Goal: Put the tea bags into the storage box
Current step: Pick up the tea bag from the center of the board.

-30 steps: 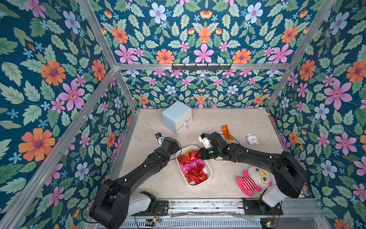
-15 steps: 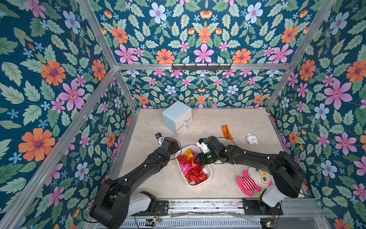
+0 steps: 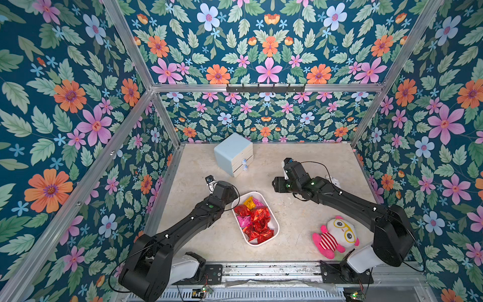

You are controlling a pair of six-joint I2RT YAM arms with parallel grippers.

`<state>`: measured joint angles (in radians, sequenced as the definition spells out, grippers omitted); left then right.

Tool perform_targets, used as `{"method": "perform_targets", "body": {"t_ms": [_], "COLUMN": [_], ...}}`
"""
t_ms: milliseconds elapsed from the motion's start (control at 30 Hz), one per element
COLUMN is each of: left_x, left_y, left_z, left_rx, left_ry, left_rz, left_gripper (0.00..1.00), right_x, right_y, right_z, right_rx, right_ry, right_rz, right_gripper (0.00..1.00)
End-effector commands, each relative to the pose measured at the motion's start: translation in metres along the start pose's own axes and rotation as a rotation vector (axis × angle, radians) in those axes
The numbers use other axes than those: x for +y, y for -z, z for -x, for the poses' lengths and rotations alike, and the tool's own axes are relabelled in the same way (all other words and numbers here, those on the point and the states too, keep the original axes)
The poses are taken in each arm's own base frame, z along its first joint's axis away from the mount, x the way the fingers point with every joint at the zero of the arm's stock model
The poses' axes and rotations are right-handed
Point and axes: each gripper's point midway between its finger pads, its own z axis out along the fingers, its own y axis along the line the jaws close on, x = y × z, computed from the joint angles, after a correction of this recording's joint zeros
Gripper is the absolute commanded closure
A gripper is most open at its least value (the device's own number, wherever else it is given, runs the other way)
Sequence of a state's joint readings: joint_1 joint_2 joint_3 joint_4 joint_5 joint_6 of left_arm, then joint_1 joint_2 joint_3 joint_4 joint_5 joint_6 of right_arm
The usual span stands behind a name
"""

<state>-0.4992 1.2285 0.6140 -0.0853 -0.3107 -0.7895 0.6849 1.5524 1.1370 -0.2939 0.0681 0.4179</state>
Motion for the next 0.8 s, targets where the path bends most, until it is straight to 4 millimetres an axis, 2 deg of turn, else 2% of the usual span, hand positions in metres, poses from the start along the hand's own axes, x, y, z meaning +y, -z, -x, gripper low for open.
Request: {"method": "perform_targets", "body": {"t_ms": [0,67,167,367,633,700,767], "left_x": [-0.002,-0.001,-0.001,0.001,0.003,0.003,0.005], "left_y": [0.0,0.0,-0.001,-0.001,-0.004,-0.004,-0.005], "left_z": [0.001,0.001,0.001,-0.003,-0.007,-0.007,-0.008], "left_rx": [-0.001,0.0,0.001,0.01,0.018,0.019,0.022], "left_ry": [-0.004,-0.006,-0.007,-0.007,-0.018,-0.019,-0.02], "left_rz": [-0.003,-0.002,-0.001,0.002,0.011,0.012,0.015], "left_gripper": [0.01,0.01,0.01,0.01,0.01,0.01,0.01], "right_x": [-0.04,-0.065,-0.098,-0.145,-0.167,-0.169,-0.172], "right_y": [-0.008,-0.02,-0.045,-0.075,-0.098,-0.102,-0.104], "right_z": [0.021,0.029,0.03,0.039,0.049,0.049,0.048], "right_rx": [-0.057,-0.057,-0.016,0.023,0.044,0.054,0.058], "right_ry": [-0.026,-0.047,-0.051,-0.01,0.022,0.003,-0.014], "right_rz": [-0.141,-0.205,-0.305,-0.502,-0.578,-0.554,-0.529], "right_gripper": [0.34,0.34,0.33,0.3,0.37,0.43,0.56]}}
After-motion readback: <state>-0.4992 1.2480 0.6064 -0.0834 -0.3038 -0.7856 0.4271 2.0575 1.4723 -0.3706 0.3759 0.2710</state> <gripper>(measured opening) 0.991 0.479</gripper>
